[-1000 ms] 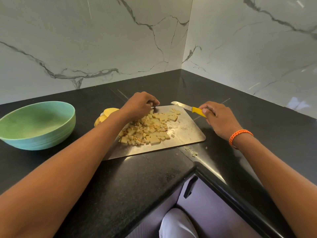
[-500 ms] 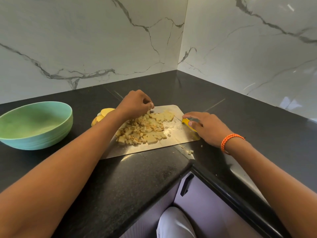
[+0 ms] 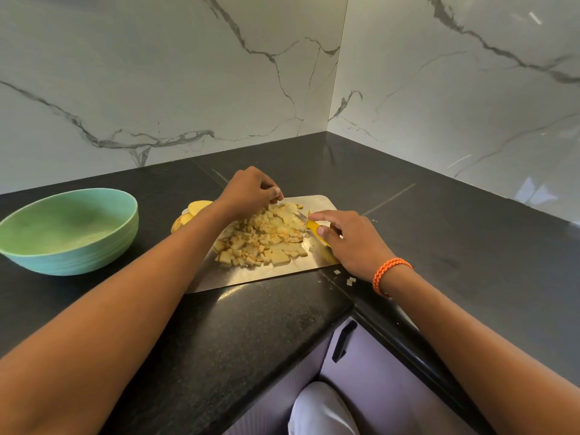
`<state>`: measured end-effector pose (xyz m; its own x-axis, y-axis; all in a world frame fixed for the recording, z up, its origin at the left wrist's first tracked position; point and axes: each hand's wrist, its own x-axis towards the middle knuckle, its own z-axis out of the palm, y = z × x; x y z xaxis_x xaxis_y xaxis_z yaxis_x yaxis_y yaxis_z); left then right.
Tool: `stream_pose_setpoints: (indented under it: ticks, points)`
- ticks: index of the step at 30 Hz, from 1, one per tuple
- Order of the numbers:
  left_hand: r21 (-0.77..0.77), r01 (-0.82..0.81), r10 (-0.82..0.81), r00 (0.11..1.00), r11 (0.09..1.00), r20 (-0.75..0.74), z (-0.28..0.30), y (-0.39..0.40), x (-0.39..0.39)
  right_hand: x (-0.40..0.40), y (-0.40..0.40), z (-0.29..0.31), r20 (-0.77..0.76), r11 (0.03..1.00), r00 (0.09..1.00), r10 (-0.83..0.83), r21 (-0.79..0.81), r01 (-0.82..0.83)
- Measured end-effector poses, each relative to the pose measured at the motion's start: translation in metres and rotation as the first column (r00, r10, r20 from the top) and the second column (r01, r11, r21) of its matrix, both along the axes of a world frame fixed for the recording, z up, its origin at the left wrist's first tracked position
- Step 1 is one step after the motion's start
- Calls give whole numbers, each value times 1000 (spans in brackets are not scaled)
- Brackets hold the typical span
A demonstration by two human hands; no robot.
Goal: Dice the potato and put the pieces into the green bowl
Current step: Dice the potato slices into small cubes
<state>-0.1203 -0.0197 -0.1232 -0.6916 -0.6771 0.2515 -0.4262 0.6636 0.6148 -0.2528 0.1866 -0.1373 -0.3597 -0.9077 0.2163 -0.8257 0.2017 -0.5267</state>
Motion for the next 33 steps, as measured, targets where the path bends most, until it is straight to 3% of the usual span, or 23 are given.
stream_pose_setpoints:
  ticks: [6,13,17,25,30,33]
  points:
    - [68,8,-5,999,998,-48,2,-3,4,10,-2,3,60,990,995,82,-117,-75]
    - [127,-20,37,991,992,-130,-1,-8,4,-4,4,15,-270,996,963,-15,-85,-8]
    - [109,-11,25,991,994,-130,-3,-10,3,-18,18,19,-335,997,942,-12,-72,-13]
    - [130,366,-356,929,921,-97,9,3,4,-15,14,11,-236,993,971,36,-102,-62]
    - [165,286,-274,958,944,-87,6,-11,11,-28,25,21,-74,977,995,69,-198,-83]
    - [153,282,-275,959,947,-65,6,-18,15,-43,33,21,-65,981,996,61,-182,-72]
